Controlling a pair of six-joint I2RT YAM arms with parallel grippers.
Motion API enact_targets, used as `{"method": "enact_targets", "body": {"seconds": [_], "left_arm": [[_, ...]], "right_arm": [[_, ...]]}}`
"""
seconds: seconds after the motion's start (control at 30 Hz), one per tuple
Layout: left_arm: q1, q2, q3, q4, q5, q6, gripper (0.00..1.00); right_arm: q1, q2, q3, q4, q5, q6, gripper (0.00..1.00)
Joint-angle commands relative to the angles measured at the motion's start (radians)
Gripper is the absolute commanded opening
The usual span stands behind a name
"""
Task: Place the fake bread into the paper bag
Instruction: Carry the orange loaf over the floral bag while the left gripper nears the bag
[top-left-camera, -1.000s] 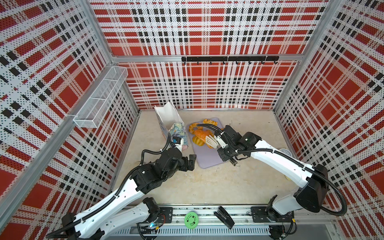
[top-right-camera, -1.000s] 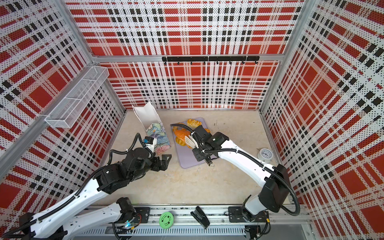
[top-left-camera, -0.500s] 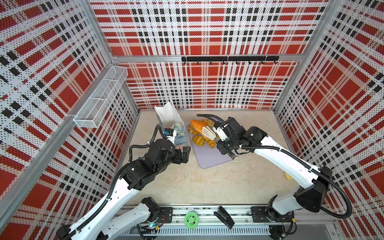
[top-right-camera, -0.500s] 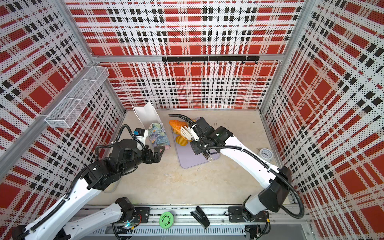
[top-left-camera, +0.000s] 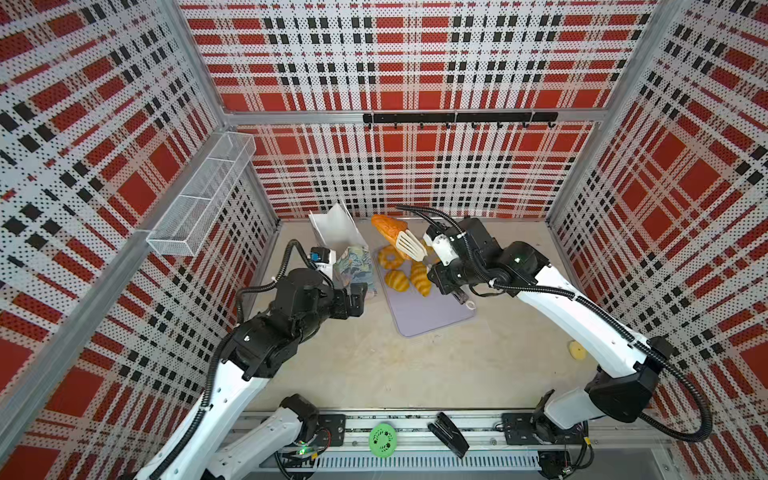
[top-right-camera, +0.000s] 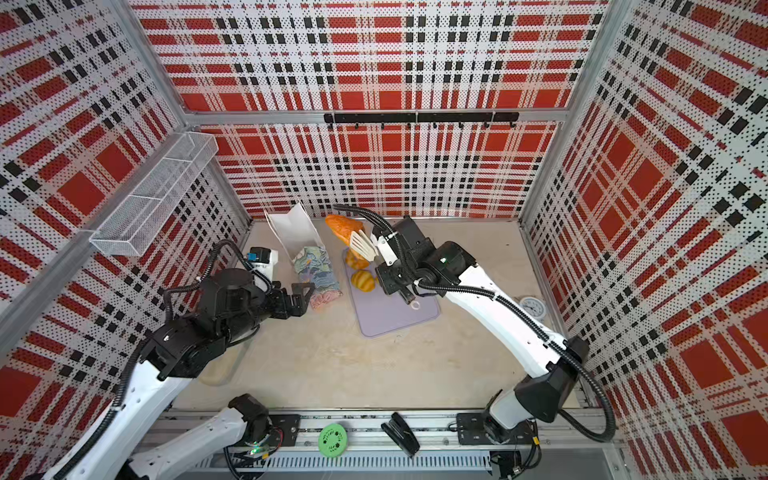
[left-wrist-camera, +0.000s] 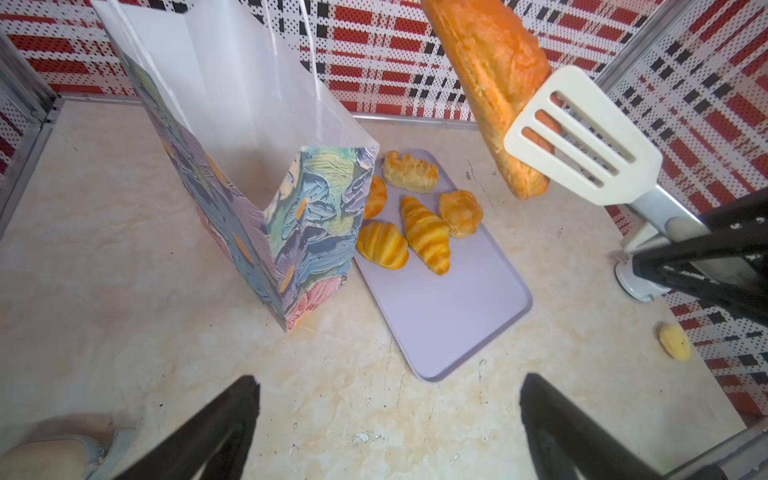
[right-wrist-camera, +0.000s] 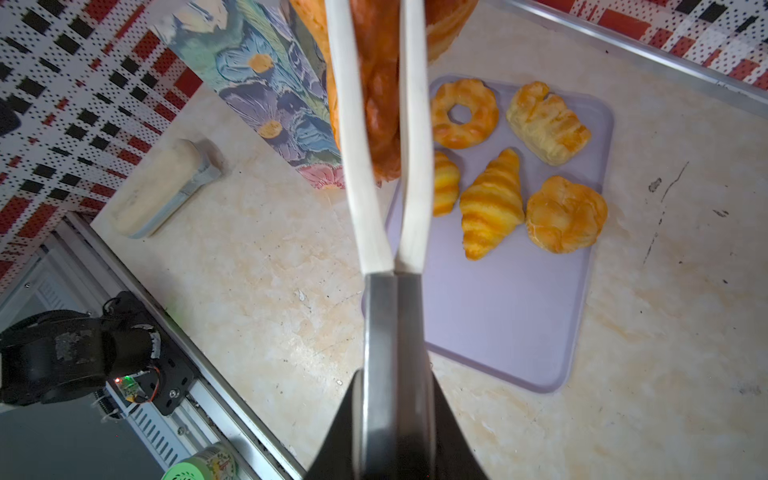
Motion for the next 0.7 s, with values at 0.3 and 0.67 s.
{"method": "enact_targets", "body": {"seconds": [0.3,0.67], "left_arm": [[0.207,0.001,0.042,-0.027,0.152,0.046,0.99],[0.385,-0.022,0.023,-0.03,0.256,0.076,0.99]], "right_arm": [[0.007,0.105,0.179,0.164,-0.16,-0.019,0.22],[0.048,0.227,0.303,0.228,-0.254,-0.01,0.23]]}}
